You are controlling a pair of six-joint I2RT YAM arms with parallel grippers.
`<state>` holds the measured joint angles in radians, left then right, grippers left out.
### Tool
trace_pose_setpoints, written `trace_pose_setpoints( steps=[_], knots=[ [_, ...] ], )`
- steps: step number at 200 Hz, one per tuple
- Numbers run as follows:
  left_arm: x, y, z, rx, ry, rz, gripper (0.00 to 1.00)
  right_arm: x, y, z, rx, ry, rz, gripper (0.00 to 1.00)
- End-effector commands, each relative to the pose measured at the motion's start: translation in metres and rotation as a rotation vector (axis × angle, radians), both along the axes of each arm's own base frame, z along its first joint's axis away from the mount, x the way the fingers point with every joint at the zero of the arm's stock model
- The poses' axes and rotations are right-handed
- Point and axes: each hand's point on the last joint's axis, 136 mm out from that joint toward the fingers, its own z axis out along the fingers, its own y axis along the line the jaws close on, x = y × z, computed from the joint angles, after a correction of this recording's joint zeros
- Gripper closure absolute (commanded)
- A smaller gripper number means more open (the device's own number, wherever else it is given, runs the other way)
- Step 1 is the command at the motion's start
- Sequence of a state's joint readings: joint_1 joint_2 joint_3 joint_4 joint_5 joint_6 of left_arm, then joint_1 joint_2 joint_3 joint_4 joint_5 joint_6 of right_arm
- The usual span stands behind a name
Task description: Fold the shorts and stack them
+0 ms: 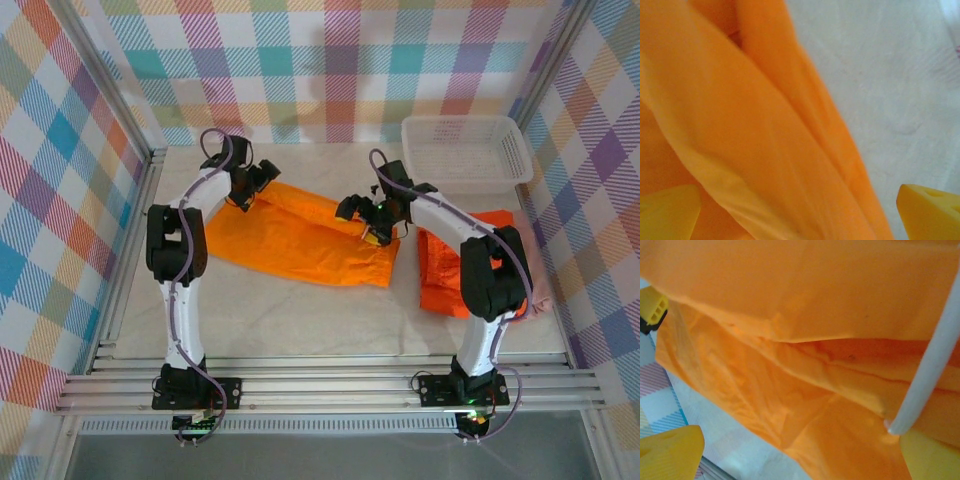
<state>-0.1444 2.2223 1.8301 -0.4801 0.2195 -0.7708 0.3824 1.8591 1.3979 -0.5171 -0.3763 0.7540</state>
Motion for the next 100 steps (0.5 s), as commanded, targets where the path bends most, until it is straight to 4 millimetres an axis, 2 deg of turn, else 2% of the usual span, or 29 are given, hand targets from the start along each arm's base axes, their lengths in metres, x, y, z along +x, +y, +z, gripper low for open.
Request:
trace_pose_setpoints(
  steps=[1, 46, 72, 100],
  knots=[
    [0.025, -0.009, 0.017, -0.024, -0.075, 0.005, 0.0, 0.02, -0.011, -0.004, -0.011, -0.006, -0.008, 0.01],
    [0.052, -0.015, 0.004, -0.029, -0.071, 0.0, 0.0, 0.042, -0.024, -0.024, 0.006, 0.054, -0.046, 0.01],
    [0.061, -0.015, -0.017, -0.013, -0.038, 0.001, 0.0, 0.041, -0.028, -0.038, -0.001, 0.095, -0.059, 0.0],
    [0.061, -0.011, -0.03, 0.008, -0.016, 0.002, 0.0, 0.037, -0.027, -0.039, 0.009, 0.106, -0.057, 0.0]
  ],
)
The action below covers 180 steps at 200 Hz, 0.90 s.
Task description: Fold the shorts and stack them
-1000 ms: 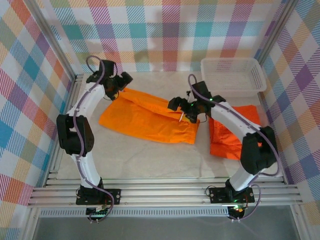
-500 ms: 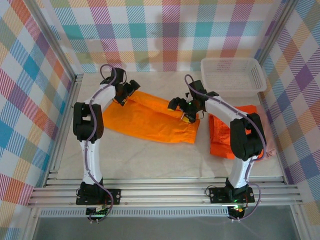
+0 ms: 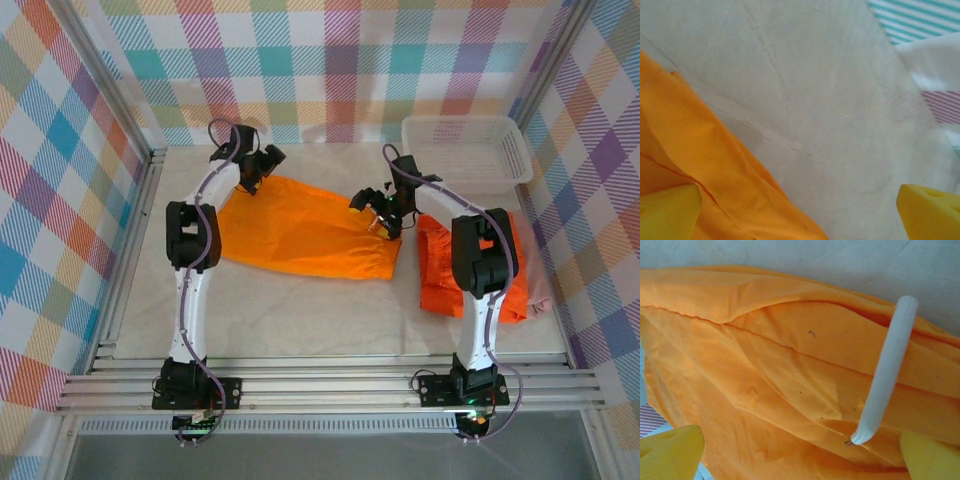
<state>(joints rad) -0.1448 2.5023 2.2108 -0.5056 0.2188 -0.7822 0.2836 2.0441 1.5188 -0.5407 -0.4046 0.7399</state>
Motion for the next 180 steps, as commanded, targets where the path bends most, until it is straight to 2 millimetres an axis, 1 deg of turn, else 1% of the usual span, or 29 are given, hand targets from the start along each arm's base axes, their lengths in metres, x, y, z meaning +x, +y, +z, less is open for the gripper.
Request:
trace_pose_setpoints(
  steps=[1, 13, 26, 36, 48, 50, 57, 70, 85, 90, 93, 95, 102, 114, 116, 135, 142, 151, 153, 165, 174, 177, 180],
  knots=[
    [-0.007, -0.001, -0.014, 0.026, 0.055, -0.008, 0.0, -0.005, 0.002, 0.001, 0.018, 0.022, 0.017, 0.0],
    [-0.009, 0.0, -0.009, 0.04, 0.05, -0.016, 0.0, -0.006, 0.004, 0.008, 0.03, 0.005, 0.027, 0.01],
    [-0.009, 0.002, 0.01, 0.056, 0.022, -0.027, 0.0, -0.008, 0.006, 0.023, 0.05, -0.028, 0.041, 0.01],
    [-0.011, 0.002, 0.03, 0.062, -0.012, -0.039, 0.0, -0.01, 0.007, 0.037, 0.065, -0.067, 0.051, 0.0],
    [-0.014, 0.0, 0.057, 0.06, -0.055, -0.061, 0.0, -0.013, 0.006, 0.058, 0.084, -0.128, 0.054, 0.0],
    [-0.015, 0.0, 0.061, 0.059, -0.063, -0.067, 0.0, -0.014, 0.007, 0.057, 0.084, -0.127, 0.056, 0.0],
    [-0.019, -0.002, 0.077, 0.054, -0.087, -0.086, 0.0, -0.018, 0.007, 0.067, 0.092, -0.149, 0.06, 0.01],
    [-0.028, -0.009, 0.102, 0.044, -0.127, -0.153, 0.0, -0.026, 0.004, 0.08, 0.095, -0.174, 0.065, 0.0],
    [-0.045, -0.018, 0.125, 0.03, -0.159, -0.236, 0.0, -0.037, -0.001, 0.084, 0.088, -0.186, 0.061, 0.01],
    [-0.052, -0.02, 0.129, 0.023, -0.165, -0.257, 0.0, -0.041, -0.003, 0.083, 0.082, -0.184, 0.058, 0.01],
    [-0.055, -0.021, 0.128, 0.019, -0.165, -0.267, 0.0, -0.044, -0.004, 0.083, 0.077, -0.183, 0.057, 0.01],
    [-0.058, -0.021, 0.134, 0.016, -0.176, -0.271, 0.0, -0.045, -0.005, 0.083, 0.073, -0.184, 0.055, 0.01],
    [-0.067, -0.021, 0.137, 0.01, -0.193, -0.282, 0.0, -0.05, -0.009, 0.081, 0.061, -0.183, 0.051, 0.01],
    [-0.084, -0.019, 0.137, 0.009, -0.208, -0.28, 0.0, -0.057, -0.016, 0.075, 0.031, -0.182, 0.041, 0.0],
    [-0.086, -0.018, 0.14, 0.009, -0.216, -0.279, 0.0, -0.059, -0.017, 0.073, 0.024, -0.179, 0.04, 0.01],
    [-0.111, -0.015, 0.13, 0.002, -0.211, -0.277, 0.0, -0.067, -0.027, 0.06, -0.028, -0.161, 0.03, 0.01],
    [-0.119, -0.014, 0.124, 0.0, -0.2, -0.277, 0.0, -0.07, -0.028, 0.055, -0.034, -0.151, 0.03, 0.01],
    [-0.128, -0.012, 0.111, 0.0, -0.179, -0.275, 0.0, -0.072, -0.027, 0.049, -0.03, -0.14, 0.032, 0.0],
    [-0.13, -0.012, 0.111, 0.0, -0.18, -0.274, 0.0, -0.072, -0.027, 0.048, -0.028, -0.136, 0.032, 0.01],
    [-0.14, -0.01, 0.094, 0.002, -0.165, -0.267, 0.0, -0.074, -0.023, 0.042, -0.004, -0.116, 0.036, 0.01],
    [-0.15, -0.008, 0.076, 0.002, -0.129, -0.263, 0.0, -0.074, -0.02, 0.038, 0.013, -0.104, 0.041, 0.01],
    [-0.148, -0.008, 0.076, 0.002, -0.149, -0.263, 0.0, -0.074, -0.02, 0.036, 0.013, -0.1, 0.042, 0.01],
    [-0.149, -0.008, 0.072, 0.002, -0.146, -0.262, 0.0, -0.075, -0.019, 0.034, 0.015, -0.092, 0.045, 0.0]
  ],
)
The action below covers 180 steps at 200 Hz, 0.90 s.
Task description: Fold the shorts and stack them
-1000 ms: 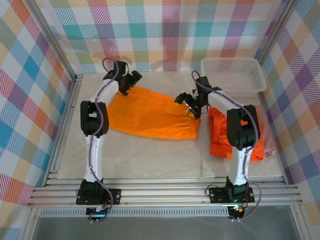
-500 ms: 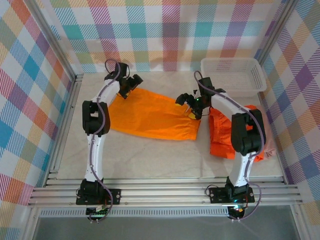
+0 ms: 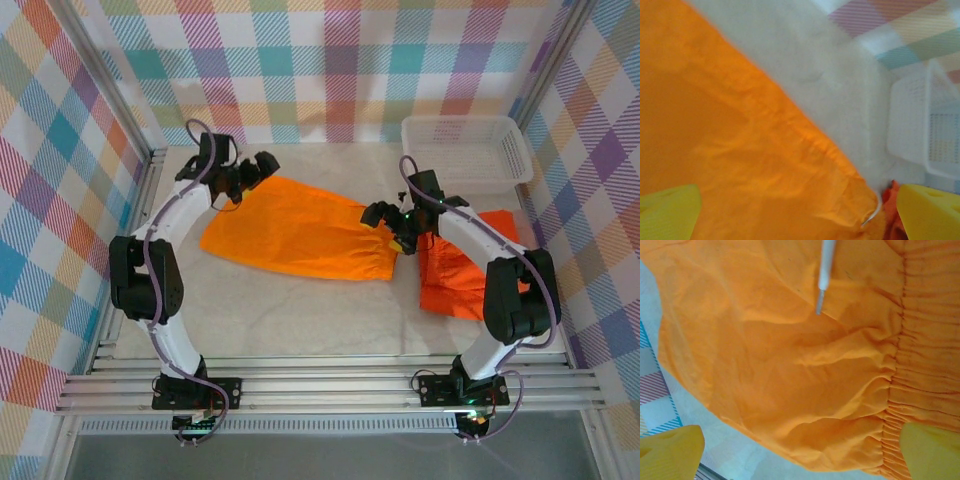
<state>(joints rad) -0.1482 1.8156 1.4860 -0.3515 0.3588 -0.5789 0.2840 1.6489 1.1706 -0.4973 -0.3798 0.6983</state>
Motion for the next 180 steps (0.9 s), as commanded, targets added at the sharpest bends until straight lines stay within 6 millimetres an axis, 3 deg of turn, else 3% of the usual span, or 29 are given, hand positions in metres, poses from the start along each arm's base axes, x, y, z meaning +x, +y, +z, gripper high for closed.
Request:
trace_pose_setpoints(
  steps=[1, 51, 98, 122, 153, 180],
  knots=[
    [-0.015, -0.002, -0.042, 0.003, 0.031, -0.02, 0.0, -0.001, 0.007, -0.014, 0.02, 0.026, 0.025, 0.0],
    [-0.043, 0.01, -0.097, 0.047, 0.104, 0.012, 0.0, -0.005, 0.002, -0.044, -0.05, 0.086, 0.043, 0.0],
    [-0.076, 0.021, -0.128, 0.085, 0.157, 0.042, 0.0, 0.0, 0.003, -0.054, -0.072, 0.098, 0.076, 0.01],
    [-0.104, 0.03, -0.144, 0.102, 0.19, 0.068, 0.0, 0.003, 0.002, -0.051, -0.1, 0.086, 0.117, 0.01],
    [-0.135, 0.037, -0.143, 0.105, 0.19, 0.086, 0.0, 0.004, -0.013, -0.026, -0.191, 0.001, 0.121, 0.0],
    [-0.141, 0.039, -0.119, 0.099, 0.146, 0.084, 0.0, 0.0, -0.03, -0.023, -0.281, 0.007, 0.109, 0.01]
  ],
)
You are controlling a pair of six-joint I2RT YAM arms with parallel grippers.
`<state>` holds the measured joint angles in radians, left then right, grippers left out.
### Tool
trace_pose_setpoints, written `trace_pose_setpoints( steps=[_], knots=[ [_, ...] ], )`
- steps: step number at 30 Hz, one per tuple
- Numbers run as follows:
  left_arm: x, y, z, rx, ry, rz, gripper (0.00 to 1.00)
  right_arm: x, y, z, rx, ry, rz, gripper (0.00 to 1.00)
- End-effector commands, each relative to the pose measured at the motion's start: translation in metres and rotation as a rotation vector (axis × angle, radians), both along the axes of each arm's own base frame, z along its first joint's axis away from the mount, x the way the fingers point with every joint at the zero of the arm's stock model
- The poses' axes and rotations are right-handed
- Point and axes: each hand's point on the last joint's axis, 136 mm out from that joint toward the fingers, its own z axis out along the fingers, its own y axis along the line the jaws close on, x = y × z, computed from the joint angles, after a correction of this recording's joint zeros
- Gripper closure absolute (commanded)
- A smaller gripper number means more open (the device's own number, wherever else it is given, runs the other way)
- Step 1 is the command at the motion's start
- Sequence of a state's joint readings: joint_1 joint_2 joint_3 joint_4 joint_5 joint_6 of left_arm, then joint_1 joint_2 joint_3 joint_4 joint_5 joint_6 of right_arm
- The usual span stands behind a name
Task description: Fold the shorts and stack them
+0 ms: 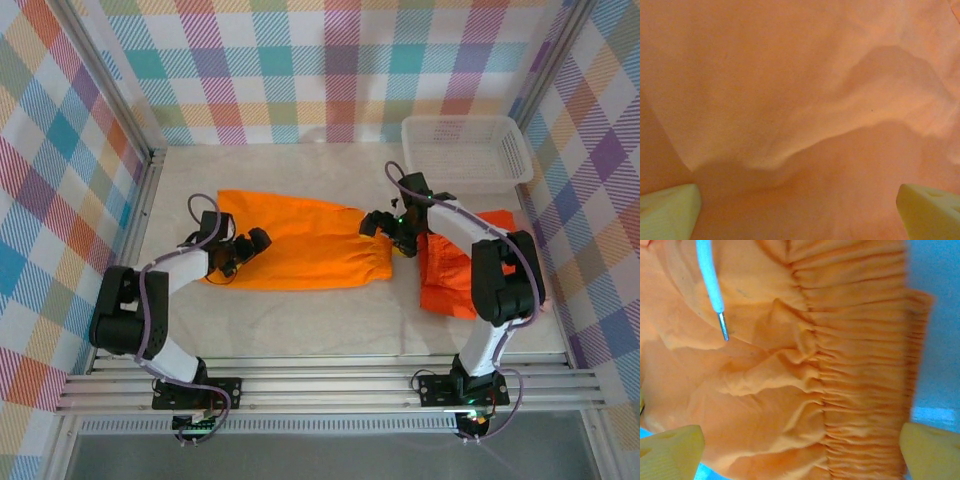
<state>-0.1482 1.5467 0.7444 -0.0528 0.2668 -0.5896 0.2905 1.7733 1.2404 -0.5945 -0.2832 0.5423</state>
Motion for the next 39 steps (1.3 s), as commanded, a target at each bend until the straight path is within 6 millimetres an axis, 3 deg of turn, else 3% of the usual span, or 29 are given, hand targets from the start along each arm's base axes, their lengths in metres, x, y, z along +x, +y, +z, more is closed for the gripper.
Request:
trace_pose_setpoints(
  steps=[1, 5, 9, 21, 28, 32, 36, 39],
  knots=[
    [-0.009, 0.004, 0.017, 0.013, -0.024, 0.015, 0.0, -0.004, -0.018, 0.016, -0.117, -0.037, 0.021, 0.01],
    [-0.007, 0.005, 0.048, 0.013, -0.086, 0.017, 0.0, 0.001, -0.021, 0.004, -0.154, -0.025, 0.027, 0.01],
    [-0.007, 0.004, 0.065, 0.007, -0.115, 0.012, 0.0, 0.006, -0.017, -0.012, -0.172, 0.008, 0.039, 0.07],
    [-0.016, 0.008, 0.06, 0.02, -0.11, 0.018, 0.0, 0.008, 0.001, -0.049, -0.168, 0.086, 0.071, 0.23],
    [-0.019, 0.011, 0.06, 0.037, -0.113, 0.022, 0.0, 0.004, 0.003, -0.062, -0.175, 0.111, 0.084, 0.48],
    [-0.019, 0.013, 0.07, 0.04, -0.136, 0.033, 0.0, 0.004, 0.001, -0.064, -0.201, 0.097, 0.103, 0.67],
    [-0.018, 0.018, 0.085, 0.045, -0.172, 0.05, 0.0, 0.005, -0.006, -0.057, -0.249, 0.066, 0.123, 0.88],
    [-0.018, 0.02, 0.092, 0.048, -0.187, 0.055, 0.0, 0.008, -0.012, -0.044, -0.284, 0.027, 0.133, 0.94]
  ],
)
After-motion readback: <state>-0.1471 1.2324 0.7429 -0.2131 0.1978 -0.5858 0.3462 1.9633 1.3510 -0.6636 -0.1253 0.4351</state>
